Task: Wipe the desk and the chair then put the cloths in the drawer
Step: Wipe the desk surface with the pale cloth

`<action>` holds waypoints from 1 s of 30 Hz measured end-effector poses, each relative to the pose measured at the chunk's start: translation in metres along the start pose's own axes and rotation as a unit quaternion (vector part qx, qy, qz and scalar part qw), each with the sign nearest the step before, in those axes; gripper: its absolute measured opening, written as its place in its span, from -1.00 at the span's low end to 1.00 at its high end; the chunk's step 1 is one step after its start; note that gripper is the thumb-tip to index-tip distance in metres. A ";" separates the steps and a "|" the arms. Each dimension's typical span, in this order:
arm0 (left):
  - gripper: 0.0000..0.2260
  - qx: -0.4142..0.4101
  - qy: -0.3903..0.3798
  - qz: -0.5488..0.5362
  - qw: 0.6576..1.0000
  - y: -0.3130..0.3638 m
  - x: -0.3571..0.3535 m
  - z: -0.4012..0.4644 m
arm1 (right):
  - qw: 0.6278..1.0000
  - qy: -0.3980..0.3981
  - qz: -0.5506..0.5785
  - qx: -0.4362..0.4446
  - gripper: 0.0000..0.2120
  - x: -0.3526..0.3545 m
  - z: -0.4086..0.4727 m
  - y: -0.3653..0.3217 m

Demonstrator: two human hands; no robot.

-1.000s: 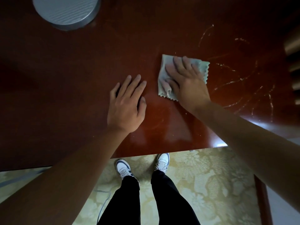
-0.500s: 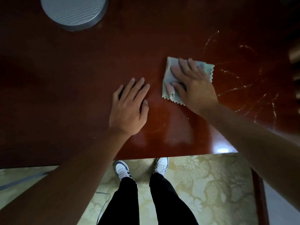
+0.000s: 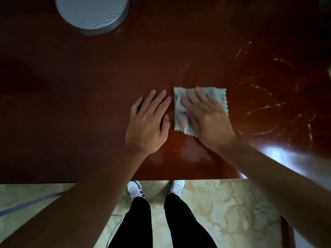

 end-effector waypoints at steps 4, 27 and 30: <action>-0.60 0.003 0.004 -0.011 1.000 0.000 0.000 0.001 | 0.999 -0.007 -0.026 -0.044 -0.59 0.012 0.049 0.039; -0.72 0.000 0.008 -0.021 1.000 0.000 0.002 0.000 | 0.999 -0.006 0.014 -0.030 -0.58 -0.008 0.066 -0.015; -0.72 -0.001 0.009 -0.025 1.000 0.000 0.002 0.000 | 0.999 -0.029 0.019 -0.018 -0.55 -0.003 0.061 -0.015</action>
Point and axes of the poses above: each hand's wrist, its own z-axis towards the middle knuckle, its own x-axis out of the back of the hand, y = z × x, the point moved 2 cm from there along z, towards the middle knuckle, and after that the axes turned 2 degrees about -y, right-handed, at the moved point
